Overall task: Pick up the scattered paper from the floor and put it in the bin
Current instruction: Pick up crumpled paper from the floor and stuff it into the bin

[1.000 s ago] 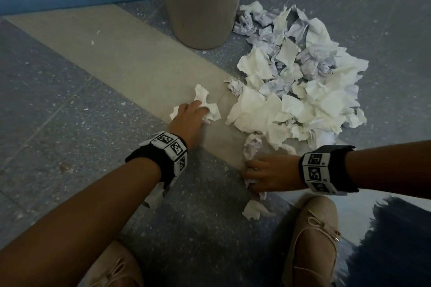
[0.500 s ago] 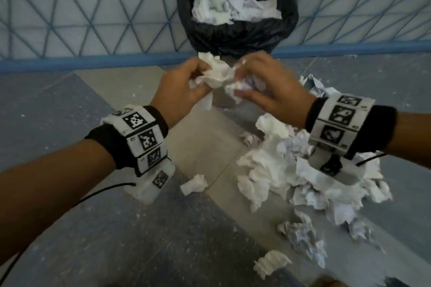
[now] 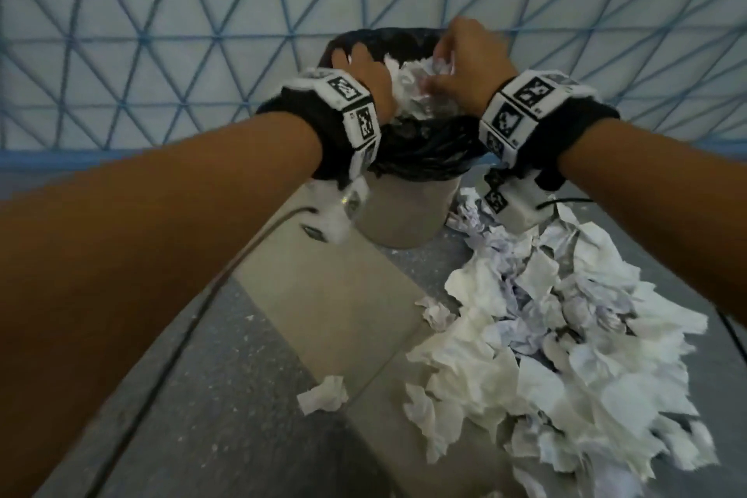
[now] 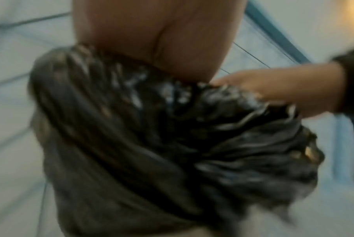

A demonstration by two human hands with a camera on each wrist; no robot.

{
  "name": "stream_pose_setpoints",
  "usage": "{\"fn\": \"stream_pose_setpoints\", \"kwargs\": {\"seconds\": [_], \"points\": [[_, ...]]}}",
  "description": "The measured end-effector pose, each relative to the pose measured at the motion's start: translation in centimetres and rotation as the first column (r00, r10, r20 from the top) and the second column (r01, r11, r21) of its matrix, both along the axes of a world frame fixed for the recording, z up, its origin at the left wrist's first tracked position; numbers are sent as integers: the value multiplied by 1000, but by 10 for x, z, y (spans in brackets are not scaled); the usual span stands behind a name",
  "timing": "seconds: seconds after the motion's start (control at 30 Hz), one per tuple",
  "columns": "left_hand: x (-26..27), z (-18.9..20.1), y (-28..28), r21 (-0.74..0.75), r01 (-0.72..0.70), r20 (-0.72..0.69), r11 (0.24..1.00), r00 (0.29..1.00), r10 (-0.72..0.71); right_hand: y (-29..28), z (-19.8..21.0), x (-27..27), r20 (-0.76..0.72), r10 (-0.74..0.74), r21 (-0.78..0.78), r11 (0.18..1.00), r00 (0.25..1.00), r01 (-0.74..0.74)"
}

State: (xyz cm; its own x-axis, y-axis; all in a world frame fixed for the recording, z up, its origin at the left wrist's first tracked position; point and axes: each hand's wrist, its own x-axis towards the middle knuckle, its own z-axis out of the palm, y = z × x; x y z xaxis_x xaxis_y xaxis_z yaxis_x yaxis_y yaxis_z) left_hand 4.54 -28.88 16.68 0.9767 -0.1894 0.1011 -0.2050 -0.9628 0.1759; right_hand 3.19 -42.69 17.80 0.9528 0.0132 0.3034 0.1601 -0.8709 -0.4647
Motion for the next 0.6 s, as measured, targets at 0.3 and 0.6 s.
{"fn": "stream_pose_setpoints", "kwargs": {"seconds": [0.3,0.6], "points": [[-3,21,-16,-98,223,-274,970,931,-241,6,-4,6,-335,58,-303,939,941,-165],[-44,18,47,-270,294,280,917,935,-217,-2,-23,-84,379,237,-101,972,895,-214]]}}
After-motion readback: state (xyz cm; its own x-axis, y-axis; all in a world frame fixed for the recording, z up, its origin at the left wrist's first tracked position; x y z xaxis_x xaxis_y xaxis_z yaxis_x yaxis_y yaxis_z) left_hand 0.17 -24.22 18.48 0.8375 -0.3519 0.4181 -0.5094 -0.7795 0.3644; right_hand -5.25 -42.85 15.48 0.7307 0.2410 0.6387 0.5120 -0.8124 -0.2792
